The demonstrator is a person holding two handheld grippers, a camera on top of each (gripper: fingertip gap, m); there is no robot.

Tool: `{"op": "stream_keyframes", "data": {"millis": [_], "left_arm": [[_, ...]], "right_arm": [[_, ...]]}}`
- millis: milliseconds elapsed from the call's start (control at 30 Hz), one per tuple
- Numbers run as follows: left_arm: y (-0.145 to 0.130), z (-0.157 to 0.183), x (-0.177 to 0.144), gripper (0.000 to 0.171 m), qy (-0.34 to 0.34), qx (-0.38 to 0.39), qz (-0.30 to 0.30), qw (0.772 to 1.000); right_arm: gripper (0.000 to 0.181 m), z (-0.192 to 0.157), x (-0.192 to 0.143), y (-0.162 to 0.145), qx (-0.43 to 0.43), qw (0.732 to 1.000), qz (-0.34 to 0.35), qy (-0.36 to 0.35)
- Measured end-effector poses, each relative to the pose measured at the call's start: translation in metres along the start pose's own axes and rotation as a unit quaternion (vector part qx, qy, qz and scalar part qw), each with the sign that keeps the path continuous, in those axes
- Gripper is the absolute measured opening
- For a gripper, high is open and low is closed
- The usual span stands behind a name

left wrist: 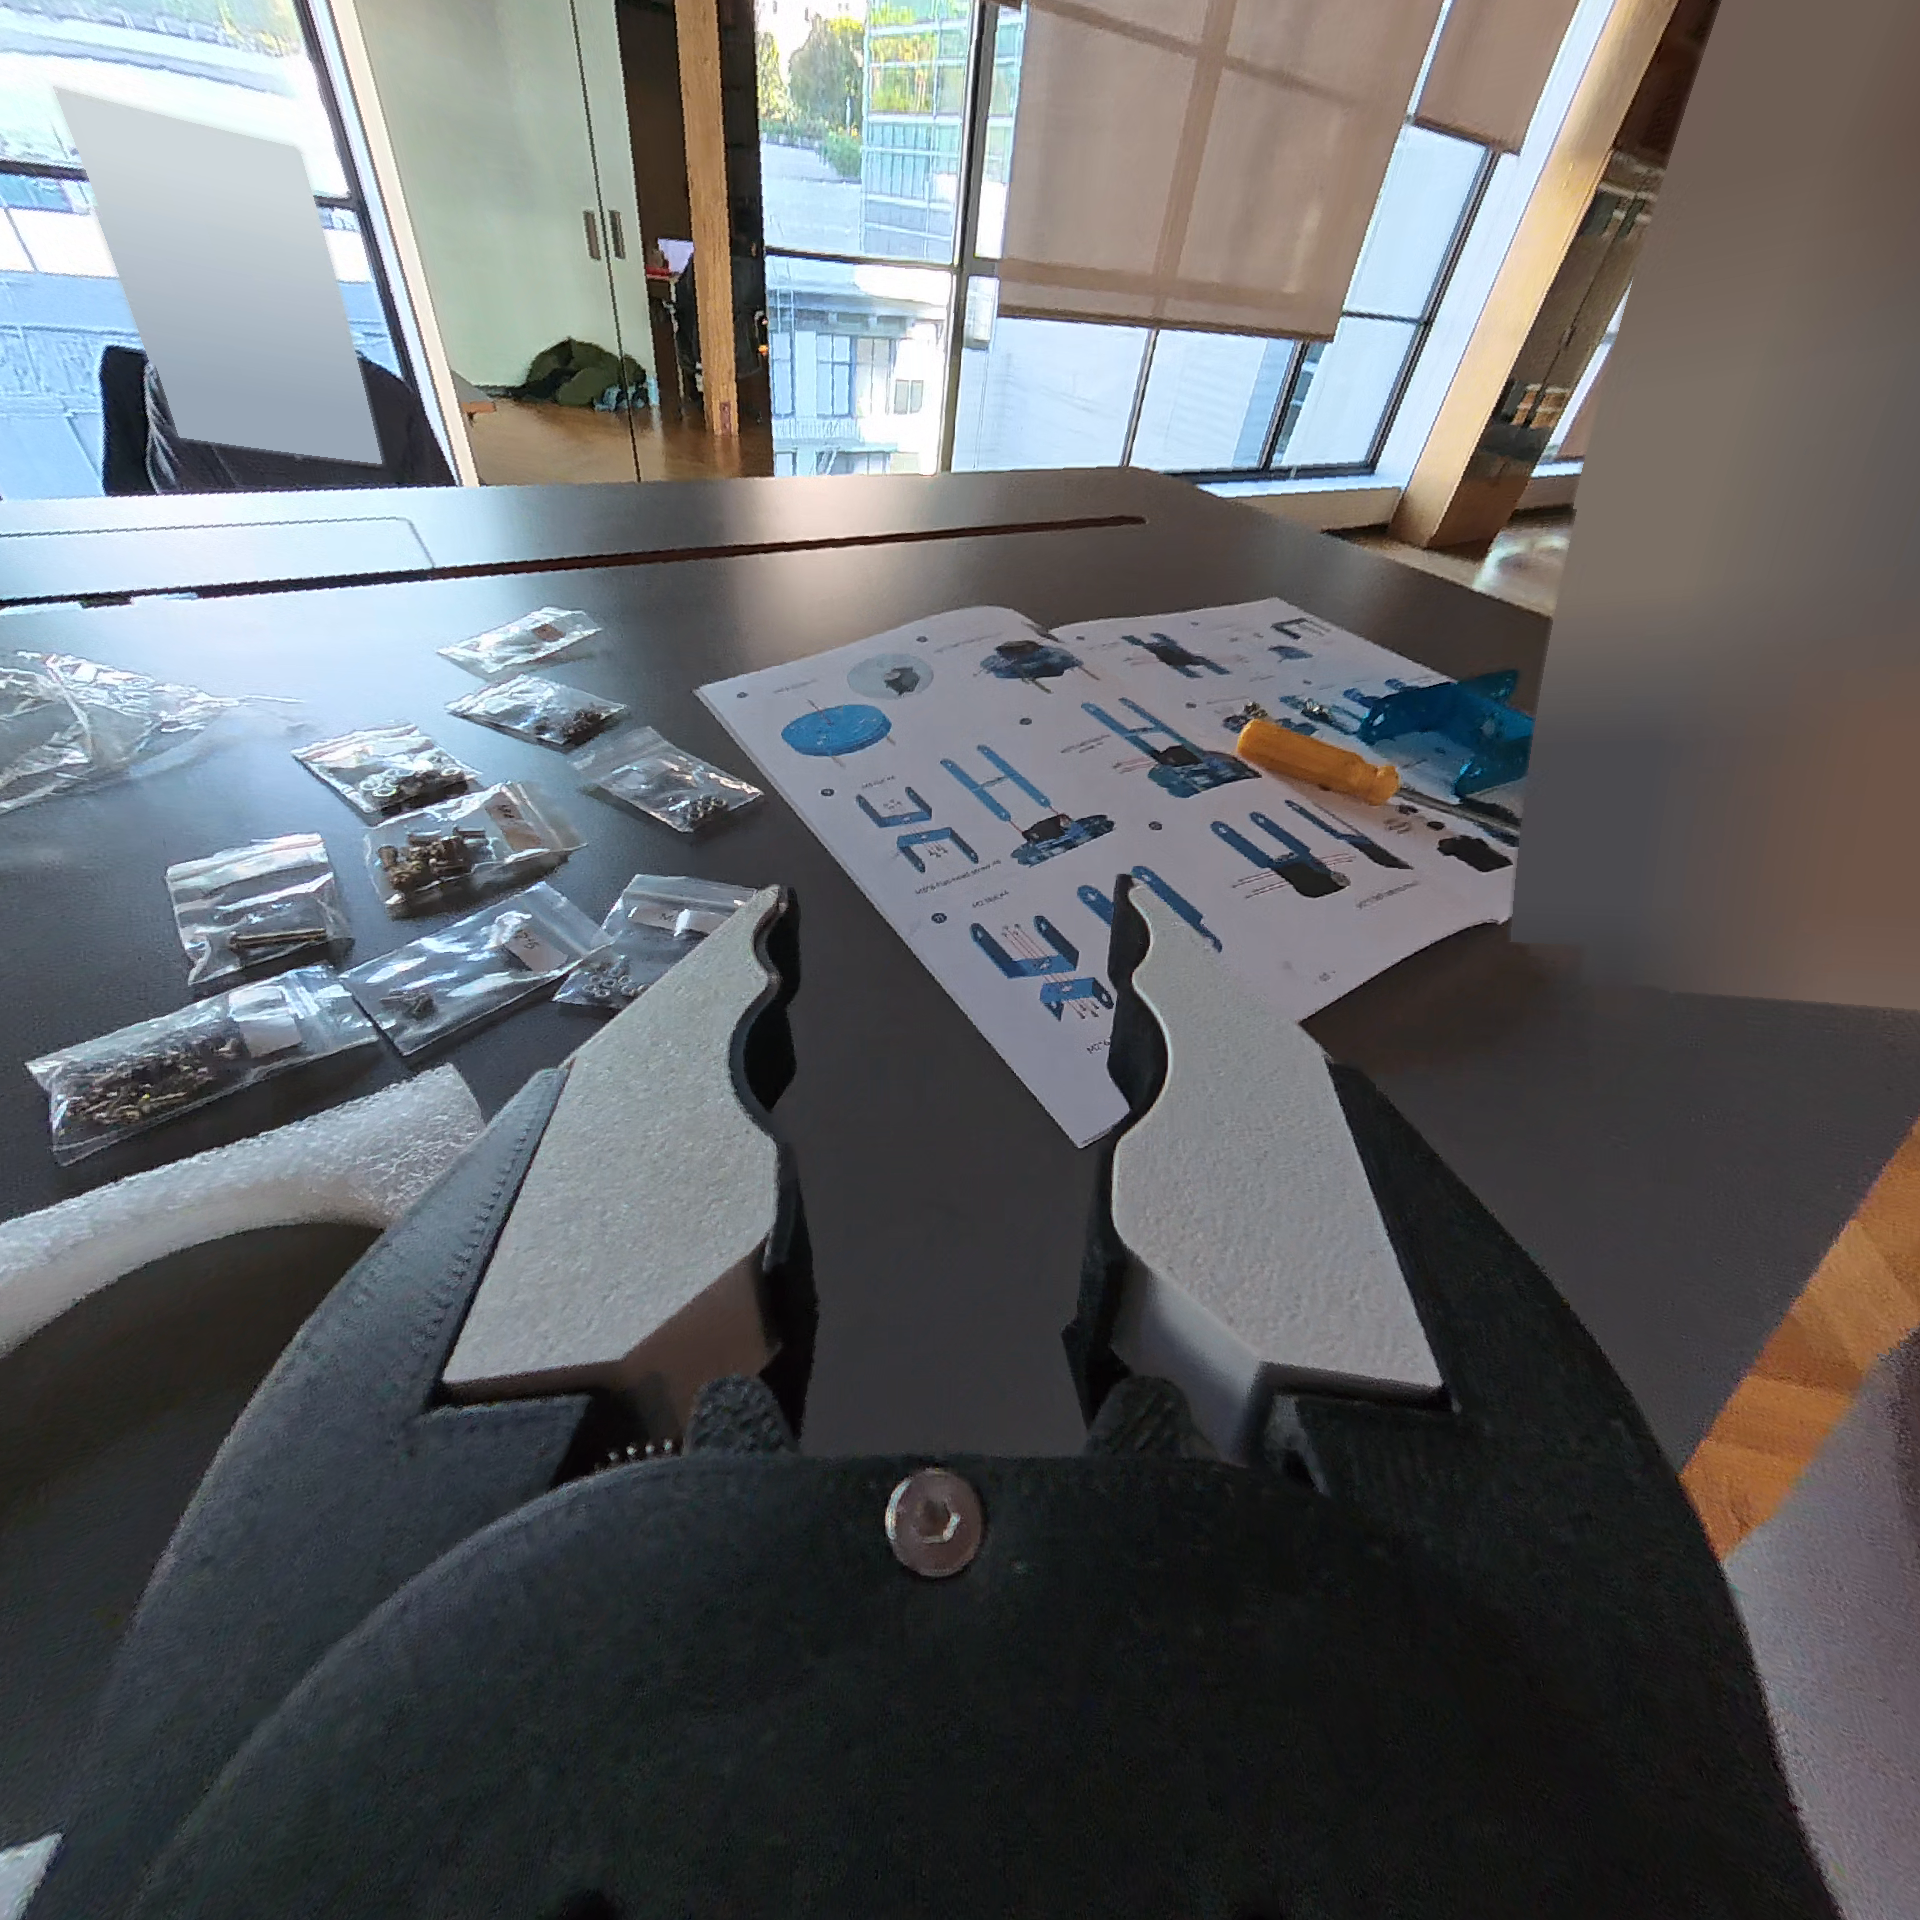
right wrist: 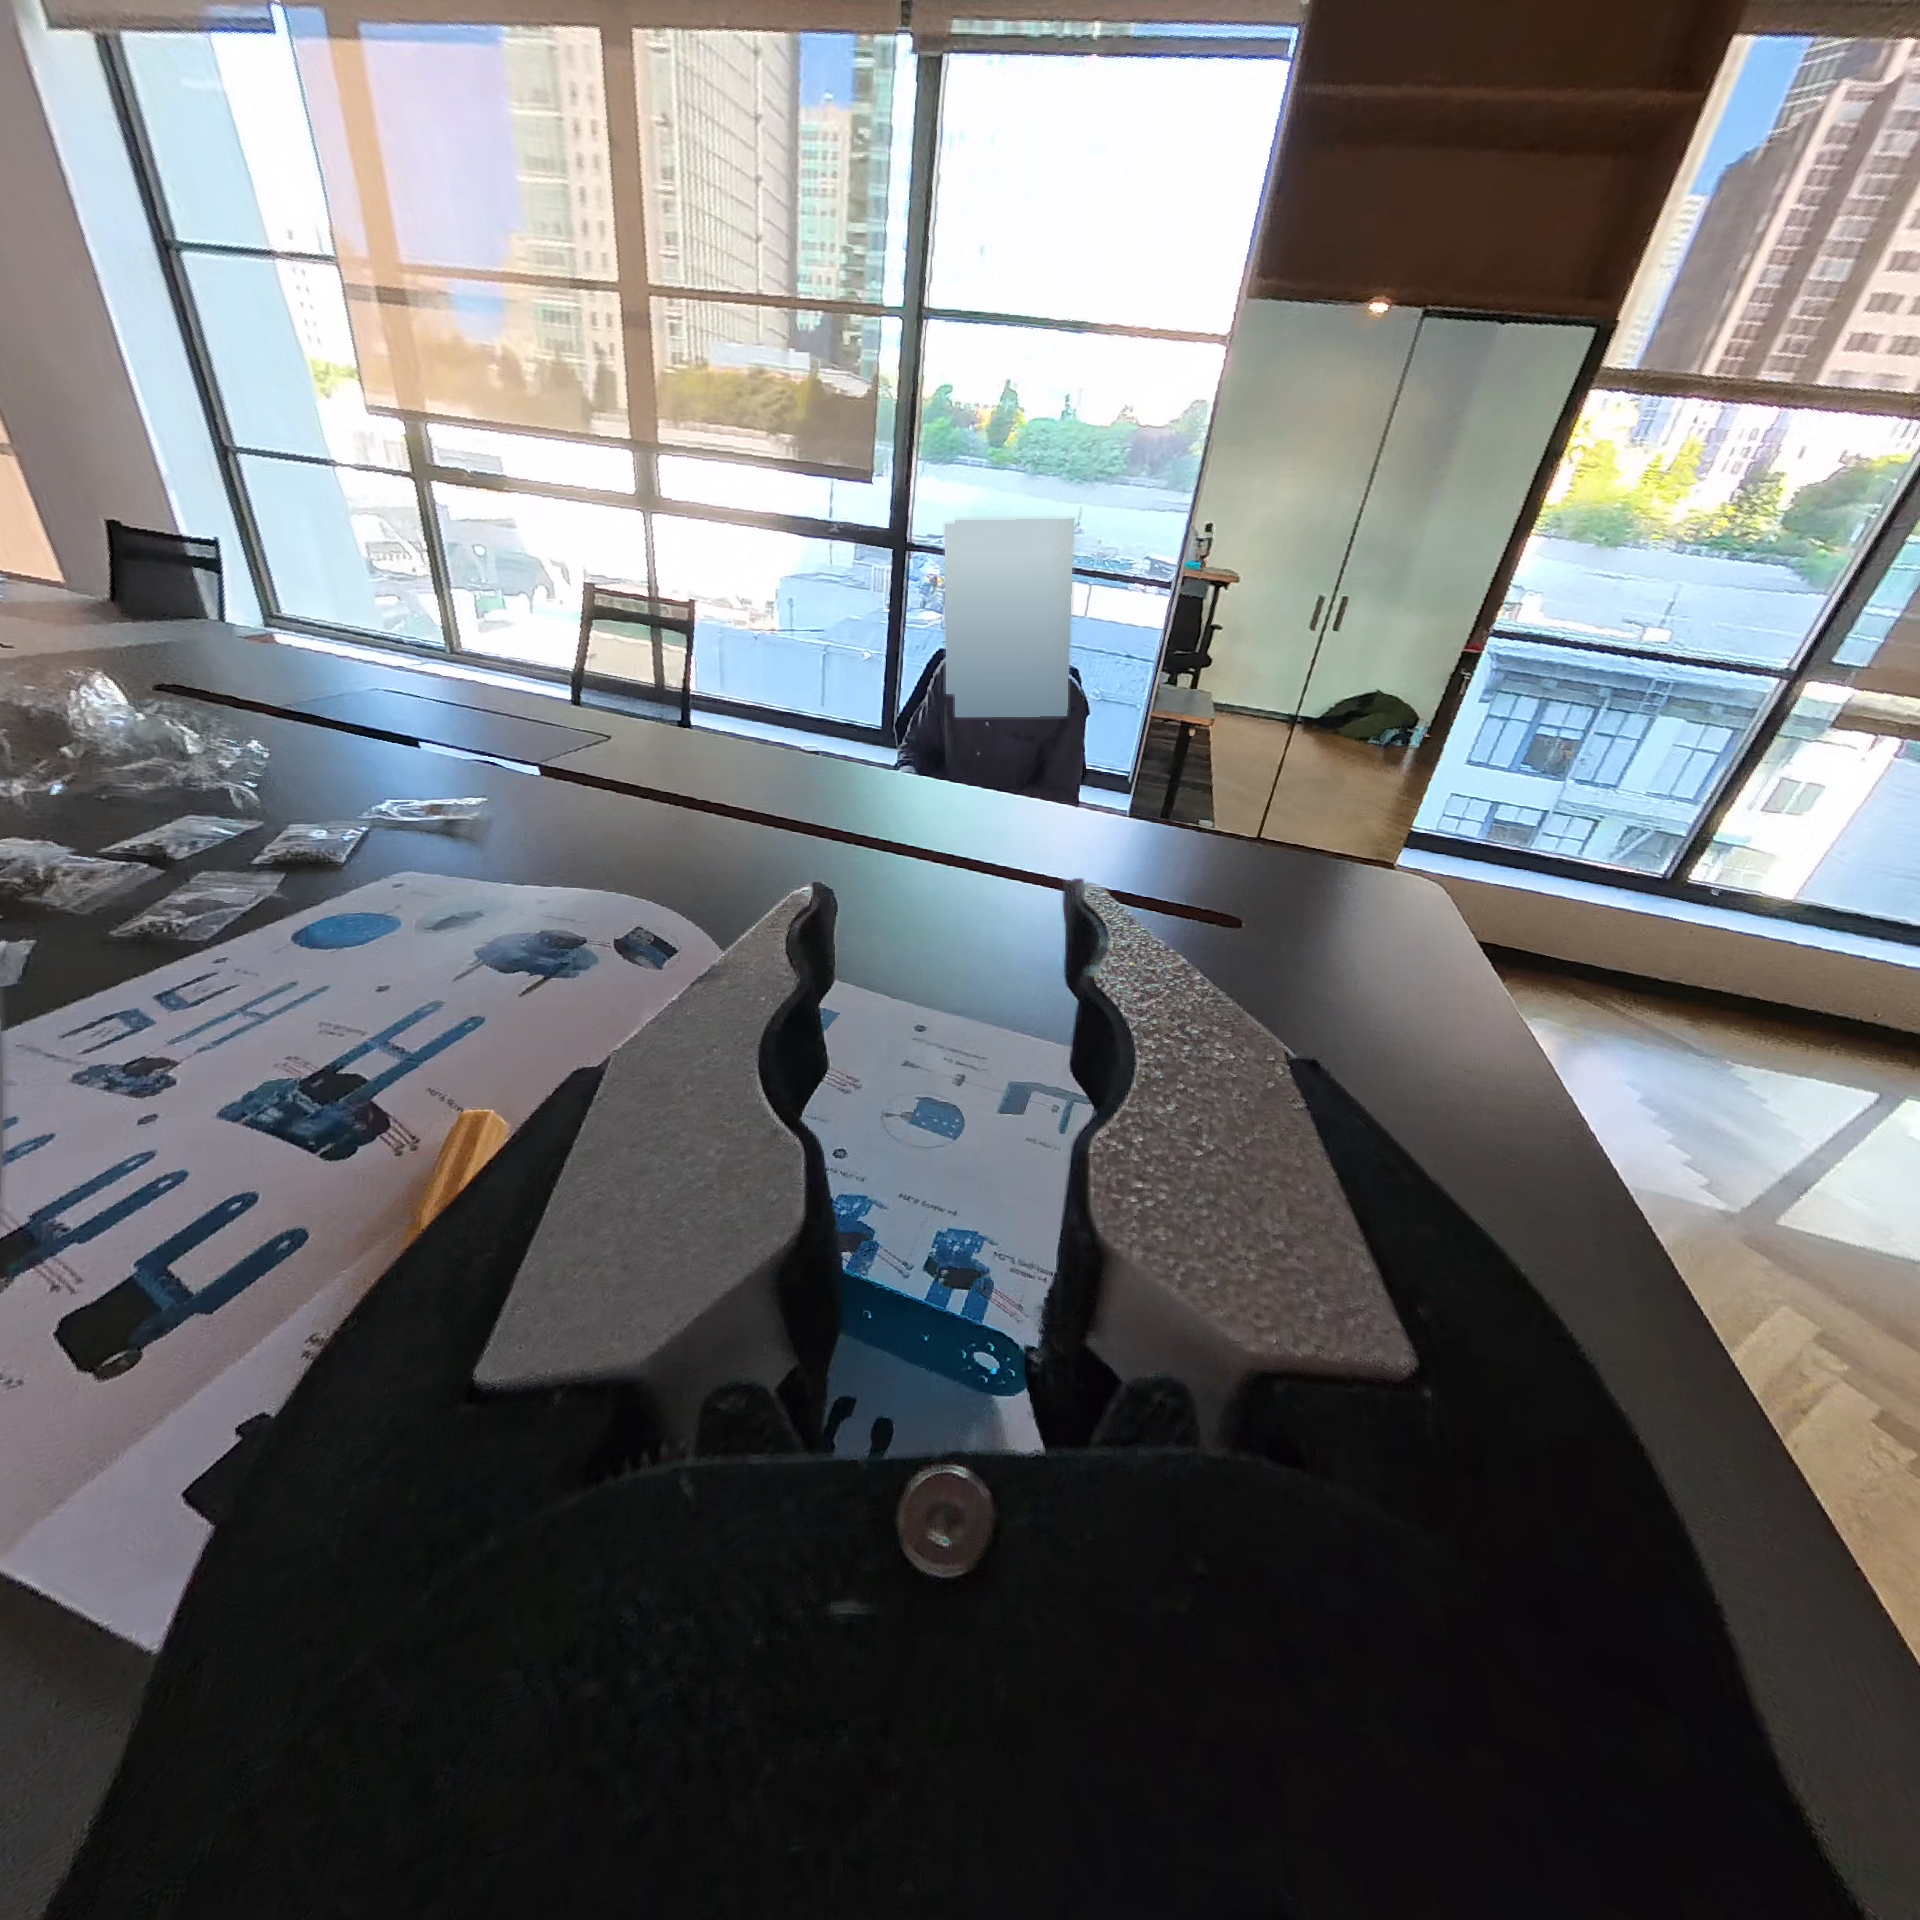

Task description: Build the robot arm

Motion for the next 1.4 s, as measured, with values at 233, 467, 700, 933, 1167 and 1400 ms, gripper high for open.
{"op": "stream_keyframes", "data": {"millis": [233, 467, 700, 933, 1167, 1400], "left_arm": [[0.008, 0.003, -0.011, 0.049, 0.022, 0.038, 0.073, 0.996], [0.008, 0.004, -0.012, 0.049, 0.037, 0.059, 0.081, 0.994], [0.013, 0.005, -0.021, 0.053, 0.010, 0.043, 0.119, 0.992], [0.019, -0.018, -0.062, 0.066, -0.030, -0.054, 0.088, 0.994], [-0.007, -0.063, -0.150, 0.090, -0.070, -0.056, -0.038, 0.995], [-0.006, -0.048, -0.121, 0.136, -0.179, -0.035, -0.162, 0.970]], "right_arm": [[0.046, -0.009, 0.015, -0.019, -0.028, 0.996, -0.086, -0.002], [0.049, -0.016, 0.023, -0.027, -0.075, 0.990, -0.116, 0.000], [0.058, -0.008, 0.021, -0.026, -0.053, 0.994, -0.092, -0.002], [0.073, -0.063, 0.002, -0.001, -0.071, 0.995, -0.063, -0.001], [0.083, -0.209, -0.056, 0.019, 0.004, 0.996, -0.085, -0.002], [0.115, -0.237, -0.086, 0.020, 0.049, 0.987, -0.154, -0.011]]}}
Point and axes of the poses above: each gripper's, where its closed fingertips meet, x out along the fingers, y out of its top, z = x × y across the jaws, the point moved 6 cm from there along -x, back along the fingers, and after that the axes turned 7 degrees about -x, right-handed, at the moved point
